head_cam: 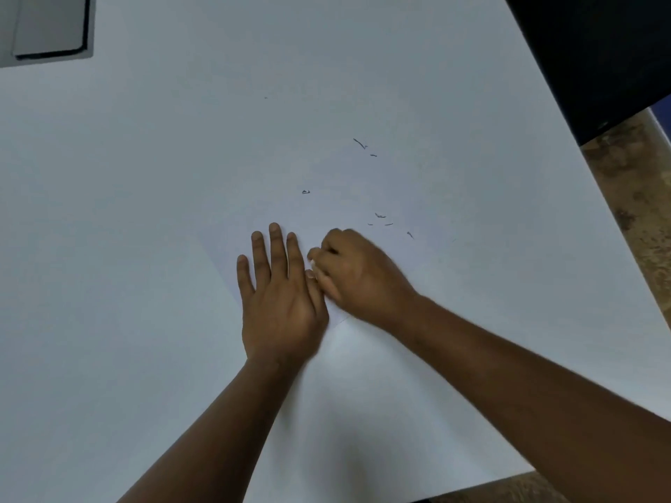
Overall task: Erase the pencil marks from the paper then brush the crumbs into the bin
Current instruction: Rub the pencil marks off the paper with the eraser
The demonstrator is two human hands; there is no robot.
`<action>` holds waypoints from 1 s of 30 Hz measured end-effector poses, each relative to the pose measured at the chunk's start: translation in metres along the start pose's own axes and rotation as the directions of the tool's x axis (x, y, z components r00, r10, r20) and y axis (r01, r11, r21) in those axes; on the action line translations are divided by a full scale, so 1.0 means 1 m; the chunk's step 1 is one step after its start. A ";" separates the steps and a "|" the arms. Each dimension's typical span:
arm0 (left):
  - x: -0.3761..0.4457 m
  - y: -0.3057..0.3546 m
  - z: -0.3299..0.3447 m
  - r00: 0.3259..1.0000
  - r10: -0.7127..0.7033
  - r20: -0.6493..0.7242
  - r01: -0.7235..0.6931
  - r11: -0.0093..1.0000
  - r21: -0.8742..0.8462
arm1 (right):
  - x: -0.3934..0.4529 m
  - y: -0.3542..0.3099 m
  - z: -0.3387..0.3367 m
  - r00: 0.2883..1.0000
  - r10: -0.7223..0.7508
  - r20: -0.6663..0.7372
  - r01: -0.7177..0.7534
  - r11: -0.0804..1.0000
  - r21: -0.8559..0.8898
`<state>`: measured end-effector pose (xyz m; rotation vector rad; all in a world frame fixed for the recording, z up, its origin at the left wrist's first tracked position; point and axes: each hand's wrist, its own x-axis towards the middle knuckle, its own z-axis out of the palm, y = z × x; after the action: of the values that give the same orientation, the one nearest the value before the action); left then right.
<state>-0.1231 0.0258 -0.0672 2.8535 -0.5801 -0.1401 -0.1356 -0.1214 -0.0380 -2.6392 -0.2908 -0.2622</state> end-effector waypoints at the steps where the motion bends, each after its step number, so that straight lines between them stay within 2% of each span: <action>1: 0.000 0.000 0.000 1.000 -0.002 -0.002 0.002 1.000 -0.001 | 0.004 0.009 -0.001 1.000 -0.002 0.006 0.002 1.000 -0.029; 3: 0.000 0.000 0.000 1.000 -0.003 0.000 0.003 1.000 -0.006 | 0.011 0.033 -0.009 0.999 0.020 -0.027 -0.023 0.994 -0.106; 6: 0.000 0.001 0.000 1.000 -0.006 0.006 0.006 1.000 -0.015 | 0.017 0.067 -0.030 0.980 0.142 -0.140 -0.167 0.968 -0.186; 10: 0.000 0.001 -0.001 1.000 -0.001 0.009 0.001 1.000 -0.023 | 0.015 0.068 -0.044 0.950 0.266 -0.161 -0.288 0.948 -0.134; 12: 0.000 0.001 0.000 1.000 -0.004 0.005 0.005 1.000 -0.024 | 0.012 0.051 -0.039 0.959 0.252 -0.132 -0.261 0.963 -0.063; 15: 0.000 0.001 0.002 1.000 0.000 -0.016 -0.001 1.000 -0.024 | 0.005 0.016 -0.016 0.993 0.110 -0.036 -0.109 0.994 0.022; 17: 0.000 0.000 0.003 1.000 0.007 -0.025 -0.008 1.000 -0.005 | 0.008 0.003 -0.002 0.999 0.011 0.046 -0.011 1.000 -0.005; 19: 0.000 0.000 0.003 1.000 0.006 -0.017 -0.006 1.000 -0.002 | 0.021 0.014 0.002 0.999 -0.019 0.042 0.022 0.997 -0.080; 21: 0.000 0.000 0.002 1.000 0.001 -0.008 -0.001 1.000 -0.010 | 0.034 0.047 -0.004 0.998 0.046 -0.034 -0.052 0.982 -0.183; 23: 0.000 0.001 0.002 1.000 -0.001 0.001 0.001 1.000 -0.017 | 0.042 0.084 -0.023 0.959 0.241 -0.147 -0.270 0.937 -0.224; 25: 0.000 0.001 0.002 1.000 -0.003 -0.001 0.003 1.000 -0.022 | 0.042 0.113 -0.044 0.920 0.333 -0.207 -0.378 0.896 -0.235; 28: 0.001 0.001 0.002 1.000 -0.002 0.000 0.002 1.000 -0.018 | 0.041 0.110 -0.057 0.929 0.326 -0.177 -0.359 0.909 -0.211; 30: 0.001 0.001 0.002 1.000 0.001 -0.002 -0.001 1.000 -0.014 | 0.036 0.080 -0.050 0.948 0.303 -0.101 -0.313 0.942 -0.117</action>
<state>-0.1227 0.0240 -0.0685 2.8396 -0.5773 -0.1405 -0.0881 -0.2089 -0.0210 -2.7452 0.1741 -0.2911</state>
